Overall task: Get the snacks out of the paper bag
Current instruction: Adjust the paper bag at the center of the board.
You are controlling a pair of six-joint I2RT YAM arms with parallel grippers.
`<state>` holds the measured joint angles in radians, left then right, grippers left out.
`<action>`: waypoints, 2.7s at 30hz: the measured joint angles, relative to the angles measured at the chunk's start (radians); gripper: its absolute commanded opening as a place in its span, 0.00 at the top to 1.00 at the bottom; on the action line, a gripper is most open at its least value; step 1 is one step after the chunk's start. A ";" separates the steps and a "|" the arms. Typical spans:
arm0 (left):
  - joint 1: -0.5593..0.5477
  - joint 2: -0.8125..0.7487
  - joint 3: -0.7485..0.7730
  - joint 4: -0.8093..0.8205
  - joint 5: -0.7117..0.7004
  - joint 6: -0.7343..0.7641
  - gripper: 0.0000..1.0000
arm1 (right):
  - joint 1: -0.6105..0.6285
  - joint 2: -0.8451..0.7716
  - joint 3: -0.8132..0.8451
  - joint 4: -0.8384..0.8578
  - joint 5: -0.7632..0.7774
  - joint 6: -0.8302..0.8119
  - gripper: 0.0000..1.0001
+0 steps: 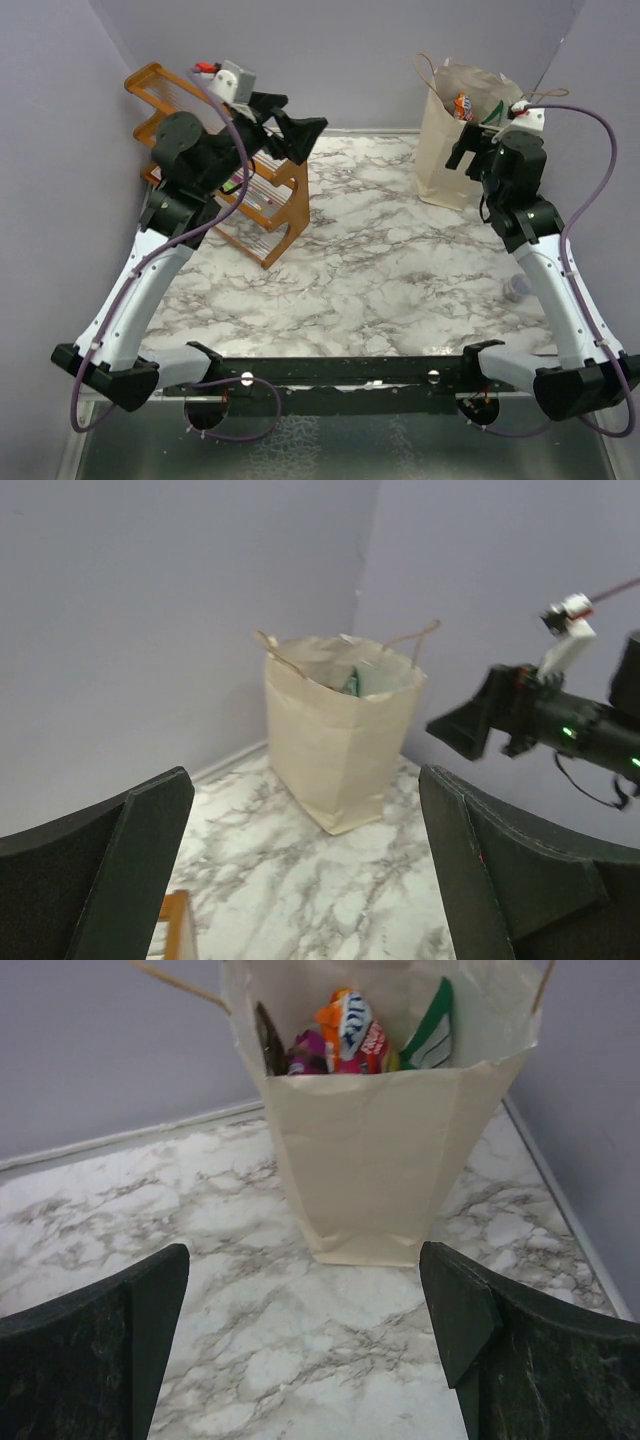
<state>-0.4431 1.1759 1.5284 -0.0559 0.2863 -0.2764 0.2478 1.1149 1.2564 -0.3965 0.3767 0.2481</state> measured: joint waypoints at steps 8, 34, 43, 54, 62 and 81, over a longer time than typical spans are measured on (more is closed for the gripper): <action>-0.264 0.171 0.097 -0.041 0.012 0.025 0.01 | -0.233 0.104 0.094 -0.002 -0.119 0.063 0.01; -0.549 0.188 -0.315 0.113 -0.183 0.157 0.01 | -0.582 0.389 0.367 0.035 -0.514 0.298 0.13; -0.574 0.187 -0.331 0.138 -0.239 0.183 0.01 | -0.582 0.468 0.356 0.174 -0.445 0.304 0.27; -0.574 0.187 -0.342 0.152 -0.280 0.208 0.01 | -0.582 0.607 0.412 0.216 -0.404 0.280 0.47; -0.574 0.187 -0.342 0.152 -0.285 0.209 0.01 | -0.582 0.689 0.550 0.218 -0.411 0.293 0.50; -0.581 0.187 -0.342 0.151 -0.321 0.226 0.01 | -0.582 0.811 0.708 0.214 -0.473 0.329 0.77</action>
<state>-1.0241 1.3628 1.1862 0.0956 -0.0349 -0.0502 -0.3340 1.9263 1.9648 -0.1825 -0.0959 0.5774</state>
